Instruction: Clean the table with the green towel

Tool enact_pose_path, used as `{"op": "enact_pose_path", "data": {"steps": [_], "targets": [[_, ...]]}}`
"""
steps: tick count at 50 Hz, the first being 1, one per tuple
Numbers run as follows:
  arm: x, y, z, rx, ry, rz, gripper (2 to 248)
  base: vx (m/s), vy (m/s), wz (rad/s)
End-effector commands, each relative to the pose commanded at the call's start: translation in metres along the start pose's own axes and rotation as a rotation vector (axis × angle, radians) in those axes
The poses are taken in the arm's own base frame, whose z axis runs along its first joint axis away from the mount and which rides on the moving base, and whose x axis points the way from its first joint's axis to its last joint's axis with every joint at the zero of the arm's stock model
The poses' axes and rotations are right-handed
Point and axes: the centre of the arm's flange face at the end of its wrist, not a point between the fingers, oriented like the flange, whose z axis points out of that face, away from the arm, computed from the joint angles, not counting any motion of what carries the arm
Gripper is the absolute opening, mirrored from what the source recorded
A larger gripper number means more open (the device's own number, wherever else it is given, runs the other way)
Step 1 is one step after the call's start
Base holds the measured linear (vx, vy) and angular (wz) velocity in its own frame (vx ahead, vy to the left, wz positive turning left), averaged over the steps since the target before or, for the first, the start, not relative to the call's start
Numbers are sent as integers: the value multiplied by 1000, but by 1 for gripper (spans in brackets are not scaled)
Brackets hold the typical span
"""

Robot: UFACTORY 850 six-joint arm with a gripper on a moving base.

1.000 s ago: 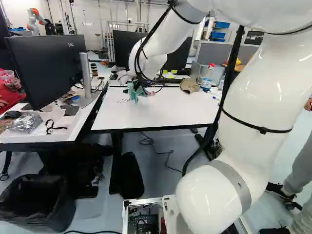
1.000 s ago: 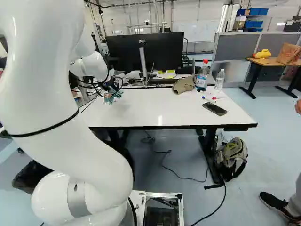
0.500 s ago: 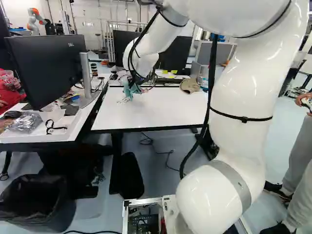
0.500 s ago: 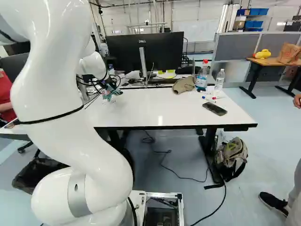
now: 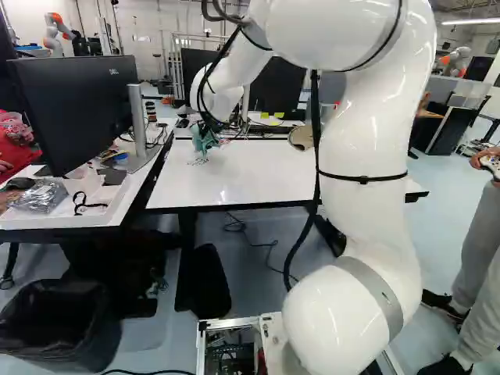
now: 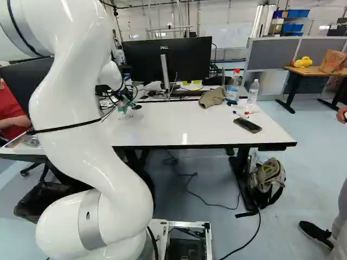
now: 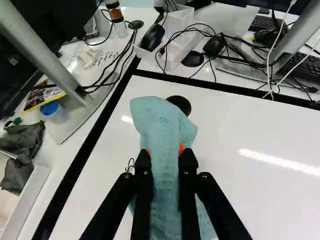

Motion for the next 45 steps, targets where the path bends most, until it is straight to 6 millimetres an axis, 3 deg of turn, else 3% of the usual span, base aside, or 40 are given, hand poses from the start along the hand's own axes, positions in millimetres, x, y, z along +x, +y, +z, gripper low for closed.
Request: {"op": "enact_pose_path", "data": {"steps": [45], "targets": [[-28,3,49,-6,-79,1,59,0,0,0]]}}
